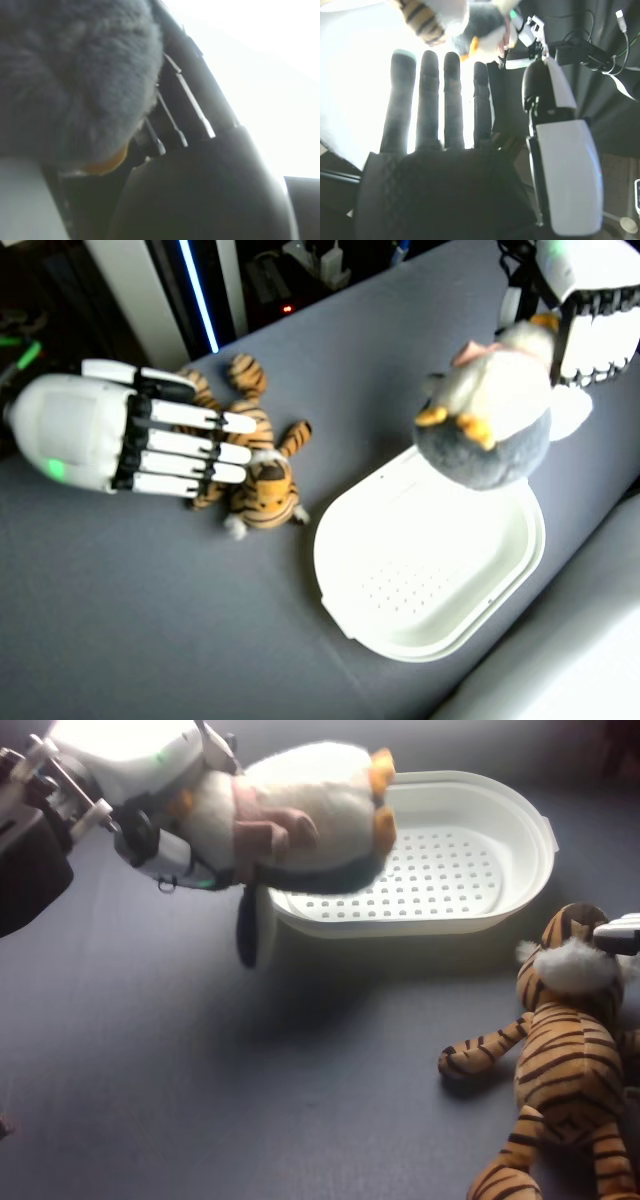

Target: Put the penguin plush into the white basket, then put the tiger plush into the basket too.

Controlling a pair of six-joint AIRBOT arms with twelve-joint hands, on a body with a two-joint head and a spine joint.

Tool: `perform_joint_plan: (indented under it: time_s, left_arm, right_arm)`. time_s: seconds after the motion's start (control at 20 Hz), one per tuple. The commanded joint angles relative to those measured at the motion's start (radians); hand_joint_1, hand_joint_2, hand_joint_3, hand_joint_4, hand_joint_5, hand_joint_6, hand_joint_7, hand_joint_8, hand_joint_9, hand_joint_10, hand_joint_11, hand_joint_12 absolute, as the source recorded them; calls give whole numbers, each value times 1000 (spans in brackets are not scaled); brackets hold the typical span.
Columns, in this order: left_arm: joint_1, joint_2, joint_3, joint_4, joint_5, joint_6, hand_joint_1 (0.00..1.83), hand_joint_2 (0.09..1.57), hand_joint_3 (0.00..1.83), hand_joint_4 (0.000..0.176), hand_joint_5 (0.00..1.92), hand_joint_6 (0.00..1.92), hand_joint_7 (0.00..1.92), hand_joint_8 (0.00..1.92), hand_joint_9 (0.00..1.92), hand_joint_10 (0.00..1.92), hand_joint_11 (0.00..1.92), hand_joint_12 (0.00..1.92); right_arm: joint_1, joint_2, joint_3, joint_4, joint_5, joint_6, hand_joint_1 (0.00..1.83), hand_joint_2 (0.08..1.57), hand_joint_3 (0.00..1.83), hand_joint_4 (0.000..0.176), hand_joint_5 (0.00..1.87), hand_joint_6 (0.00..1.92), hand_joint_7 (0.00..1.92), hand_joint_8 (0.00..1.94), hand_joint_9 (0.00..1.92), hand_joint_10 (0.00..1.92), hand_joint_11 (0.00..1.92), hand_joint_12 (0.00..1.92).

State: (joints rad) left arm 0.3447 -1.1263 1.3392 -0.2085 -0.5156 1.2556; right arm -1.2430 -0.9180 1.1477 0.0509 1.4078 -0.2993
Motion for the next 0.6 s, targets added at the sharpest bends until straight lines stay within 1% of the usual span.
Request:
perform_joint_plan:
  time_s: [0.0,0.05,0.1,0.15,0.2,0.3,0.35,0.4,0.45,0.5,0.55]
  left_arm:
    - [-17,5,5,-2,-124,1,950,894,0,79,452,1,498,4,641,87,417,1070]
    - [-8,6,4,-9,-125,1,902,885,0,139,307,0,370,0,597,48,423,1067]
    - [1,7,-1,-12,-134,2,874,883,0,168,231,0,318,0,607,47,457,1086]
    - [7,10,-6,-13,-143,32,860,876,0,174,139,0,275,0,577,32,445,1082]
    - [13,14,-16,-13,-152,33,853,870,0,176,83,0,246,0,535,13,392,1057]
    - [38,35,-49,-9,-195,33,866,858,0,176,46,0,208,0,481,0,349,1042]
    - [62,59,-86,3,-240,28,839,854,0,176,25,0,180,0,436,0,292,1058]
    - [81,81,-114,18,-272,18,811,855,0,176,8,0,167,0,425,0,260,1055]
    - [113,115,-154,37,-313,2,801,853,0,176,1,0,165,0,407,0,238,1048]
    - [173,163,-221,65,-385,-30,888,838,0,176,33,3,143,0,367,0,240,1016]
    - [201,180,-246,71,-418,-35,888,838,0,176,33,3,143,0,367,0,240,1016]
  right_arm:
    - [17,1,4,8,130,12,678,1203,0,68,483,7,480,5,422,1,370,99]
    - [30,2,0,-13,130,3,723,1188,0,76,488,6,474,1,405,1,357,92]
    - [43,5,-9,-27,122,-25,750,1167,0,93,483,3,475,1,403,2,374,99]
    - [48,8,-16,-35,118,-45,765,1152,0,100,484,2,473,0,400,1,383,102]
    - [54,12,-24,-46,114,-63,766,1141,0,124,481,1,472,0,410,4,400,109]
    - [67,21,-39,-95,112,-68,837,1106,0,132,501,6,479,2,426,8,426,116]
    - [78,25,-46,-128,104,-68,887,1098,0,139,479,2,469,1,432,8,420,109]
    - [90,29,-52,-159,89,-68,937,1080,0,119,479,0,478,0,449,3,428,83]
    - [106,32,-56,-192,67,-68,1044,1030,0,114,507,10,474,1,440,3,409,64]
    - [136,33,-53,-237,9,-65,1054,1012,1,96,513,0,407,0,379,0,378,27]
    - [153,33,-49,-258,-27,-65,1054,1012,1,96,513,0,407,0,379,0,378,27]
